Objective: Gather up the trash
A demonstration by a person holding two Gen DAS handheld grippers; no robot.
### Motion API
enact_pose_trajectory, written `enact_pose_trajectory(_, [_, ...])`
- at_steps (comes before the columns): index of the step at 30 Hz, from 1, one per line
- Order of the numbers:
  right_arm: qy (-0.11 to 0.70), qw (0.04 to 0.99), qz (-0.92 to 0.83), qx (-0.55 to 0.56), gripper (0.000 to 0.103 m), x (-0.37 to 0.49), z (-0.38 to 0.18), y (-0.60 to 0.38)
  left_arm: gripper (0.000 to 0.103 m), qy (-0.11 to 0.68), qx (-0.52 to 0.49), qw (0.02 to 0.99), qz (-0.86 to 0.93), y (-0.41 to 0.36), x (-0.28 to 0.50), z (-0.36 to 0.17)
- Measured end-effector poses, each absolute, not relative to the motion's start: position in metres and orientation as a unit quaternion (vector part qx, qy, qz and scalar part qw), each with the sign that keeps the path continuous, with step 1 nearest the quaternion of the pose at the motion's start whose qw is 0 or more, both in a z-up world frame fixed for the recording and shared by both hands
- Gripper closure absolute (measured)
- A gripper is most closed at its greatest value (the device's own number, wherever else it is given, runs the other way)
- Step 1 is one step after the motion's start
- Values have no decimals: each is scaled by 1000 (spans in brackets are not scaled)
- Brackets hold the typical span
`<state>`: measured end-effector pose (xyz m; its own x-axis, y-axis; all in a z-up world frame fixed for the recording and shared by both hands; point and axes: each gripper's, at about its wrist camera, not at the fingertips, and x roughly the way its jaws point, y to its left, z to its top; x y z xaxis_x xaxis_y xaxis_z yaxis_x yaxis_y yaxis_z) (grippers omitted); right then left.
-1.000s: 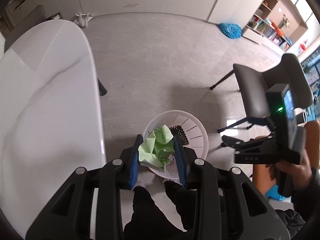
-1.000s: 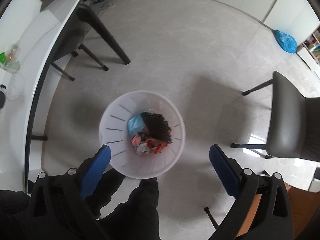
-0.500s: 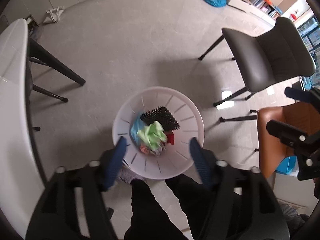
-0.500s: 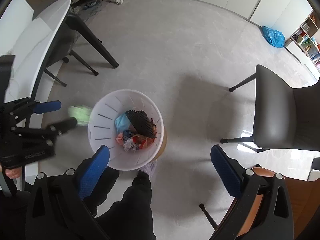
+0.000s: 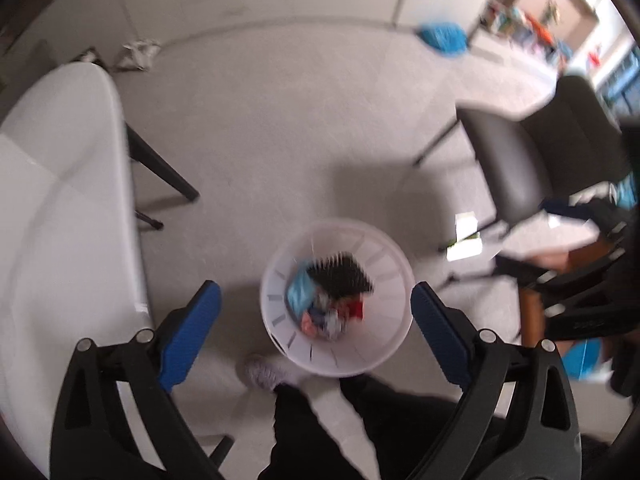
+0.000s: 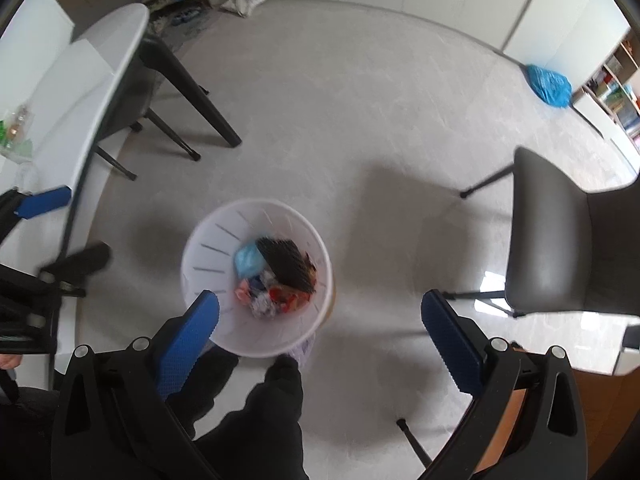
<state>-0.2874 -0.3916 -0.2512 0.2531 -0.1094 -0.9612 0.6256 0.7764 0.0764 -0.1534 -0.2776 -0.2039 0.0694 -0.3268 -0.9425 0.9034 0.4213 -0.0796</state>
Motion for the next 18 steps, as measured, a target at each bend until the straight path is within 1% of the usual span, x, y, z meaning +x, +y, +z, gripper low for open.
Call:
enact_pose_trajectory(3, [537,786,-224,208,3,-261,-224,-383,11,493,230,717,-436,-257,-133,-154])
enact_pose_trajectory(5, [512,813,-203,189,3,-237,-198,-373,8,475,201,752,-411,-238,-117,-121])
enact_pose_trajectory(10, [451,871,-146,132,3,-176,-128,-336,8,427,143,839,-307,-167,-83,-47])
enact_pose_trajectory(16, [365,927,-60,65,3,-117,-44,-272,8,382,54,909,-157,-69,-65,16])
enact_pose_trajectory(18, [337,940,-32,40,2,-105,-19,-246,8,379,47,918,-106,-47,-63,27])
